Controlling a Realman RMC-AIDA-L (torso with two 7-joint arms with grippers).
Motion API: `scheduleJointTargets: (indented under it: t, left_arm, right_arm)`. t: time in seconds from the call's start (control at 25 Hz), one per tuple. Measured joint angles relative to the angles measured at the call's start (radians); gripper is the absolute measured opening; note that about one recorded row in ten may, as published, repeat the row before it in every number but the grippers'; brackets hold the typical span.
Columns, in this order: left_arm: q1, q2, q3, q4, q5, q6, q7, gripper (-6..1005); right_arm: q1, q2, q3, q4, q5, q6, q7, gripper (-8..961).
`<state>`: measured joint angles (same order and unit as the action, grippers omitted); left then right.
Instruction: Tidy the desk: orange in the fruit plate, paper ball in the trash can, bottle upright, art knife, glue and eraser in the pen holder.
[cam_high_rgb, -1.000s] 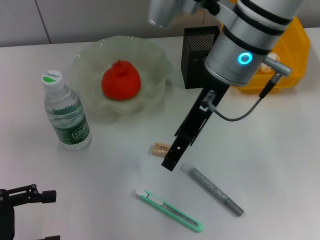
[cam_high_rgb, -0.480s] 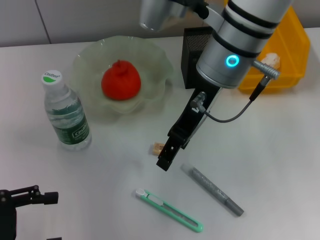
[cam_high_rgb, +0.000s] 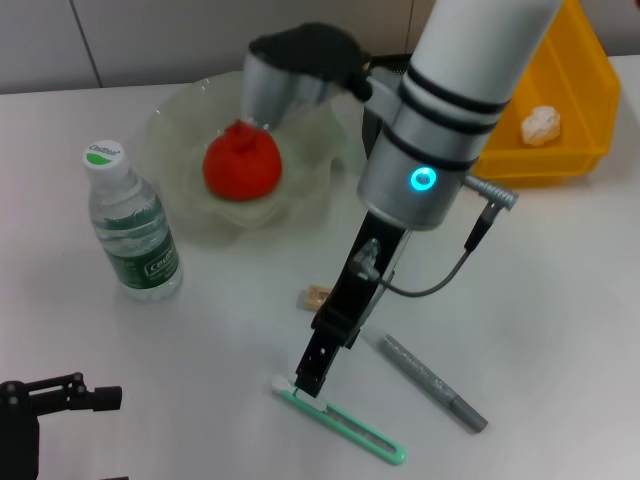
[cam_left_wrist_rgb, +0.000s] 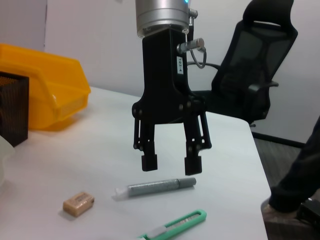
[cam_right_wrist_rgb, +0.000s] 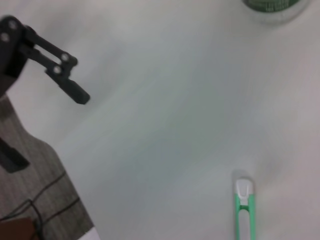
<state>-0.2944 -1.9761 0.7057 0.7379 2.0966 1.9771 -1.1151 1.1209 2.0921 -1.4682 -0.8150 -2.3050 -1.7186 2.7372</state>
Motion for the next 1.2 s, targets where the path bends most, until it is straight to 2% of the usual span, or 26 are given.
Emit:
scheduleJointTargets:
  t: [0.08,0.52,1.2]
  left_arm:
    - [-0.002,-0.001,0.000,0.000,0.009,-0.003,0.000,843]
    - [-0.002,-0.005,0.000,0.000,0.031,-0.009,0.002,841]
    - [-0.003,-0.010,0.009,0.000,0.037,-0.007,0.024,841]
  right_arm:
    - [0.000,0.000,-0.078,-0.007,0.016,0.036,0.035,778]
    - [0.000,0.000,-0.267,-0.002,0.113,0.157,0.076,778]
    - [0.000,0.000,-0.330,0.012,0.119,0.225,0.099,777]
